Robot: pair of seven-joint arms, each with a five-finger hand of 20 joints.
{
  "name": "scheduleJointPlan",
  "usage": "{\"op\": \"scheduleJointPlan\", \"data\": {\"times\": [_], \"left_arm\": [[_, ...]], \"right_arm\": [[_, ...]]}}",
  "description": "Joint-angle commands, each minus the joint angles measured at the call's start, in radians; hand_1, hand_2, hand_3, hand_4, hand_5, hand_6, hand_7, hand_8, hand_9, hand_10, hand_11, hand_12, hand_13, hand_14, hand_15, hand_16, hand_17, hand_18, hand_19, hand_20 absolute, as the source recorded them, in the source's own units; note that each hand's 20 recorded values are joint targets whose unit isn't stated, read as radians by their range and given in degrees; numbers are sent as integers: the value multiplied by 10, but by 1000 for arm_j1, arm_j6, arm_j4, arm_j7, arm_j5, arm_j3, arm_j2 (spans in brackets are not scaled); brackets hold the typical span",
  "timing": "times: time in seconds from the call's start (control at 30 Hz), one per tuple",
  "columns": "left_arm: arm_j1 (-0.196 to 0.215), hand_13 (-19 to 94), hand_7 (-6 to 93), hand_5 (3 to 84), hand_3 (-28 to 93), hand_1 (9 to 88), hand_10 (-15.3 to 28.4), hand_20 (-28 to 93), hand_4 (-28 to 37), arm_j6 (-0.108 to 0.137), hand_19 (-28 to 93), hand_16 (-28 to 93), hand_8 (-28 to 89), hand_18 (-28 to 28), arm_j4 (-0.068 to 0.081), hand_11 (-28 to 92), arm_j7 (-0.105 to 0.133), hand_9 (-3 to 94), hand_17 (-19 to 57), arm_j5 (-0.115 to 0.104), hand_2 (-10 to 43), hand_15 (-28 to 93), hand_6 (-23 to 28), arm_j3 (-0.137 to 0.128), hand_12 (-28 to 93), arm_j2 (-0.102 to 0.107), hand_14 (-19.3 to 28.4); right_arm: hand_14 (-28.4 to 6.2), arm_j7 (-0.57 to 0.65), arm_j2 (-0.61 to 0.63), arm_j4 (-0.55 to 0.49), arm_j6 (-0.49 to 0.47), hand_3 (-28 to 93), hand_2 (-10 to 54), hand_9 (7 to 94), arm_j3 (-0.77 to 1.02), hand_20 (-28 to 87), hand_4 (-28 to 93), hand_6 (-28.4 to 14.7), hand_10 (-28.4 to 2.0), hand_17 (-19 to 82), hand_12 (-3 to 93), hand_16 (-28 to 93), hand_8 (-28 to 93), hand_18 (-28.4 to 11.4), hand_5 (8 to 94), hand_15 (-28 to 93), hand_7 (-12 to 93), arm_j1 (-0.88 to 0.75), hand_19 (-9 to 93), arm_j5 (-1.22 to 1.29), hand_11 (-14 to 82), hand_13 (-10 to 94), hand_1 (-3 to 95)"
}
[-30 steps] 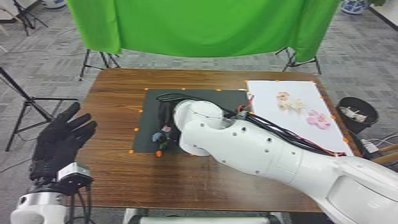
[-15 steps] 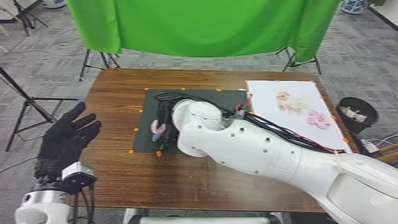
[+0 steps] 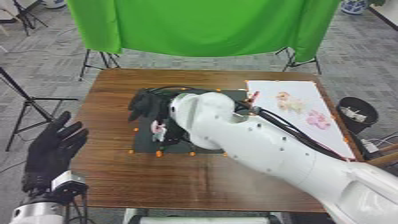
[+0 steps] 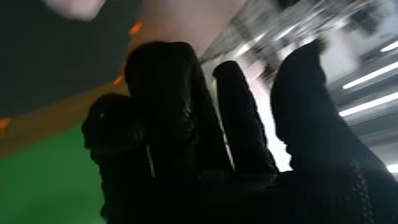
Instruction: Arrange flowers
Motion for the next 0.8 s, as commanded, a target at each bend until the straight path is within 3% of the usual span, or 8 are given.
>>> {"op": "scheduleJointPlan", "data": {"times": [0.03, 0.27, 0.33, 0.6, 0.67, 0.8], "left_arm": [[10, 217, 114, 372, 663, 292, 192, 65, -213, 22, 487, -134, -84, 239, -3, 295, 9, 327, -86, -17, 70, 563, 97, 14, 101, -1, 258], [-17, 217, 114, 371, 663, 292, 191, 67, -217, 5, 485, -132, -85, 238, 5, 294, 10, 326, -86, -26, 70, 562, 97, 35, 101, 20, 258], [-28, 217, 114, 371, 663, 292, 192, 67, -218, -1, 485, -132, -85, 238, 7, 293, -12, 327, -86, -3, 70, 562, 97, 35, 101, 8, 259], [-25, 217, 114, 370, 663, 295, 191, 68, -216, -7, 484, -132, -85, 238, 7, 294, -25, 326, -85, -4, 71, 563, 97, 36, 101, 9, 258], [-27, 217, 114, 371, 663, 295, 191, 68, -216, -5, 484, -132, -85, 238, 7, 294, -11, 326, -85, -14, 71, 564, 97, 42, 101, 19, 258], [-48, 217, 114, 371, 662, 297, 192, 69, -216, -7, 484, -132, -85, 239, 11, 295, -6, 327, -85, -14, 72, 564, 97, 61, 101, 30, 259]], "right_arm": [[-139, 59, -3, 43, -158, 891, 177, 546, 18, 332, -187, -21, -147, 461, 130, 135, -98, -237, 393, 722, 119, -45, 932, 31, 96, 719, 151], [-147, 64, -4, 57, -164, 872, 186, 522, 17, 329, -190, -21, -142, 458, 126, 129, -95, -246, 384, 730, 115, -50, 932, 26, 81, 714, 120], [-149, 65, -2, 57, -157, 871, 187, 514, 9, 330, -189, -19, -138, 459, 124, 127, -95, -248, 381, 732, 113, -46, 932, 20, 77, 714, 113], [-146, 21, 11, 42, -79, 873, 184, 534, -11, 348, -189, -19, -135, 467, 124, 126, -95, -251, 400, 747, 119, -43, 932, 31, 88, 723, 107], [-144, 11, 10, 45, -62, 876, 183, 545, -16, 363, -189, -18, -135, 471, 124, 126, -96, -251, 413, 751, 123, -36, 932, 42, 94, 727, 107], [-144, 21, 1, 62, -83, 877, 180, 538, -13, 377, -194, -15, -133, 471, 121, 128, -99, -250, 418, 755, 124, -22, 932, 43, 89, 727, 109]]}}
